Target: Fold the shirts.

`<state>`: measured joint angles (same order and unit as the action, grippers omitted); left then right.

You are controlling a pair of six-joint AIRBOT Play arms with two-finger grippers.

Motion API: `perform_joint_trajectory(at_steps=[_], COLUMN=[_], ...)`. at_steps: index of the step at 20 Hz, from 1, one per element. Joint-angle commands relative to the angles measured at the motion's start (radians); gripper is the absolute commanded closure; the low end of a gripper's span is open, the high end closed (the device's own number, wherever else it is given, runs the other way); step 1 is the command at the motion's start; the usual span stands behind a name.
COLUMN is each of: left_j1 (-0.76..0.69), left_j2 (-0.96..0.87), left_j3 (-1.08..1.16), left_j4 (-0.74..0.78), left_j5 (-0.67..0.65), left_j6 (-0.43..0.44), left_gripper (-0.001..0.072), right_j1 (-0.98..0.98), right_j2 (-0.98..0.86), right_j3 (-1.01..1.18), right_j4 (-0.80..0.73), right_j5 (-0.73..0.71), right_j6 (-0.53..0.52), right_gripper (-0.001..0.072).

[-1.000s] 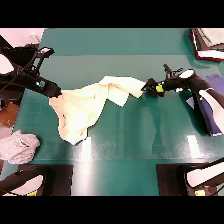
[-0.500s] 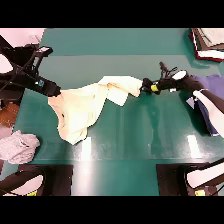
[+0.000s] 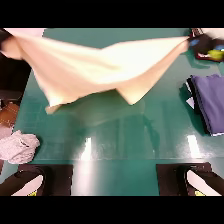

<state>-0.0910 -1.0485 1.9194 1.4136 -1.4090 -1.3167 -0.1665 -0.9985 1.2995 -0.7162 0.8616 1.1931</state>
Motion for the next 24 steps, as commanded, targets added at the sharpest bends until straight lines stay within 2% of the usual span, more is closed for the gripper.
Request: perform_joint_trajectory(at_steps=[1,4,8,12,15,19,21,24], left_j1=[0.0,0.0,0.0,0.0,0.0,0.0,0.0,0.0], left_j2=[0.098,0.186,0.21,0.148,-0.002,-0.291,-0.435,-0.612], left_j3=[0.169,0.169,0.199,0.124,0.024,-0.066,-0.074,-0.074], left_j4=[0.011,-0.017,-0.155,-0.127,-0.128,-0.128,-0.132,-0.132], left_j5=[-0.018,0.012,0.04,0.018,-0.063,-0.149,-0.137,-0.042], left_j6=[-0.055,-0.101,-0.1,-0.094,-0.087,-0.037,-0.037,-0.037], left_gripper=[0.0683,0.0684,0.0684,0.0684,0.0684,0.0683,0.0683,0.0683], right_j1=[-0.107,-0.207,-0.356,-0.4,-0.286,-0.026,0.04,0.074], right_j2=[0.208,0.263,0.264,0.123,-0.034,-0.245,-0.343,-0.467], right_j3=[0.082,0.227,0.396,0.539,0.529,0.372,0.301,0.251], right_j4=[-0.041,-0.047,-0.047,-0.045,-0.072,-0.381,-0.433,-0.431], right_j5=[0.117,0.259,0.348,0.5,0.589,0.593,0.528,0.367], right_j6=[-0.015,-0.003,0.04,0.133,0.203,0.248,0.266,0.281], right_gripper=[0.0702,0.0701,0.0702,0.0702,0.0702,0.0701,0.0701,0.07])
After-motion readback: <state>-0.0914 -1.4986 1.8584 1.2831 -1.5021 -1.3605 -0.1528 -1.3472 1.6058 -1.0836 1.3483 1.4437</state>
